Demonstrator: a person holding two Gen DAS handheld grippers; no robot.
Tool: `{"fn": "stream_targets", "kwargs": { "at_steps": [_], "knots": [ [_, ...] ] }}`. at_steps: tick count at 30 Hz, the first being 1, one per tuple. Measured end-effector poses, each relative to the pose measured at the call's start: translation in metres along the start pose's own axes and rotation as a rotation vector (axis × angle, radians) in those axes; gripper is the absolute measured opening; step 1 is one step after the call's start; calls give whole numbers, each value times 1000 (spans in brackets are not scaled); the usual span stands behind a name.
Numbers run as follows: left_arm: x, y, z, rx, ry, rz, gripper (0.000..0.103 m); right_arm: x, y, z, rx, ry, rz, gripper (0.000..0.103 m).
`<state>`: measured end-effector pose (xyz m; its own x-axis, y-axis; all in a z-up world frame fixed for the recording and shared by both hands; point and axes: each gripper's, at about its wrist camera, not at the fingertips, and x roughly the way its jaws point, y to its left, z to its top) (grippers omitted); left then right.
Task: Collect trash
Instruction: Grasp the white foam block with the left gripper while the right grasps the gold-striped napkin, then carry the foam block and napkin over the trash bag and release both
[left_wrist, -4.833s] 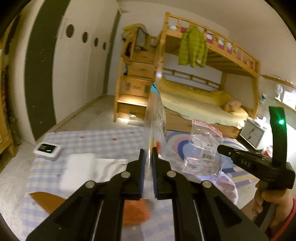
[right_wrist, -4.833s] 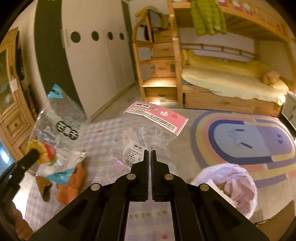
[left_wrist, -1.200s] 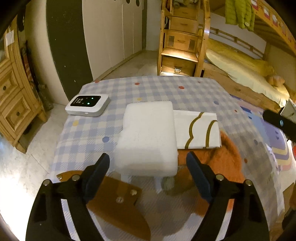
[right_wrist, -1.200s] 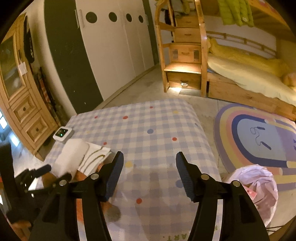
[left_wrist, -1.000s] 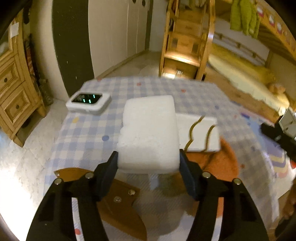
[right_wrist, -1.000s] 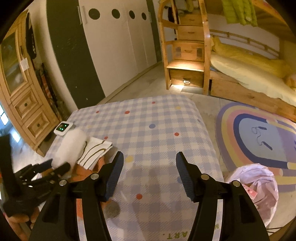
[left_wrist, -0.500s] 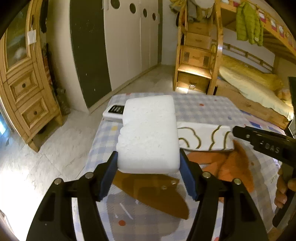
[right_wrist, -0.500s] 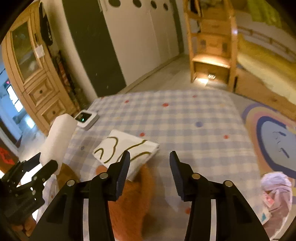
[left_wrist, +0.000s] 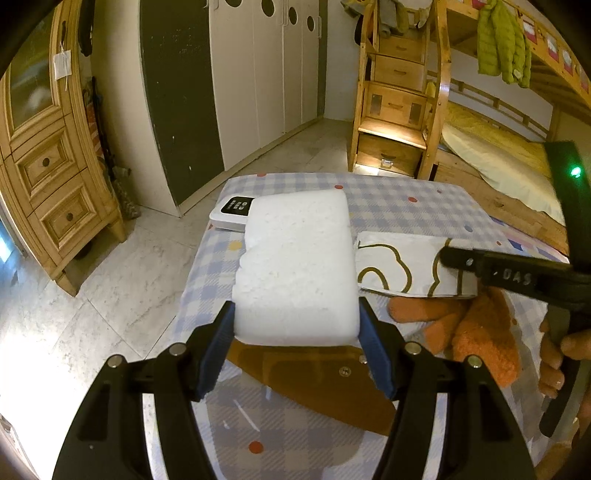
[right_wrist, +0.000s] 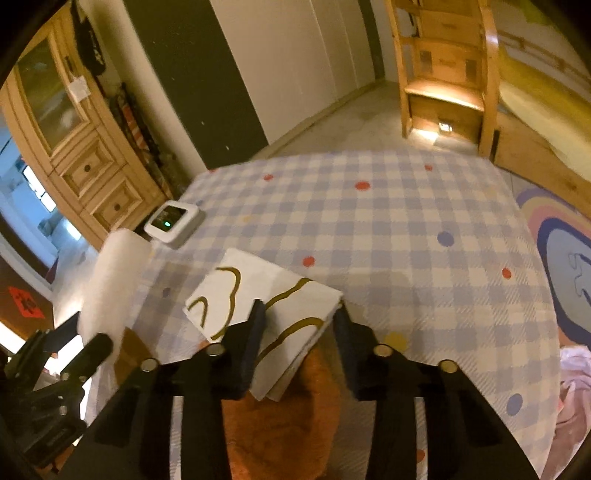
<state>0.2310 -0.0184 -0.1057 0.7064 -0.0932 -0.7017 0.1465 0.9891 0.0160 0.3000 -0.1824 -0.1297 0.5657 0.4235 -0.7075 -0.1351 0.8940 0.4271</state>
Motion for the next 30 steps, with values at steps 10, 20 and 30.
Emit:
{"fn": "stream_targets", "kwargs": {
  "at_steps": [10, 20, 30],
  "knots": [
    [-13, -4, -6, -32, -25, -57, 63, -81, 10, -8, -39, -330, 58, 1],
    [-34, -59, -6, 51, -103, -156, 63, -138, -23, -33, 13, -435, -107, 1],
    [-45, -145, -13, 196, -140, -278, 63, -185, -78, -70, 178, -445, -223, 1]
  ]
}}
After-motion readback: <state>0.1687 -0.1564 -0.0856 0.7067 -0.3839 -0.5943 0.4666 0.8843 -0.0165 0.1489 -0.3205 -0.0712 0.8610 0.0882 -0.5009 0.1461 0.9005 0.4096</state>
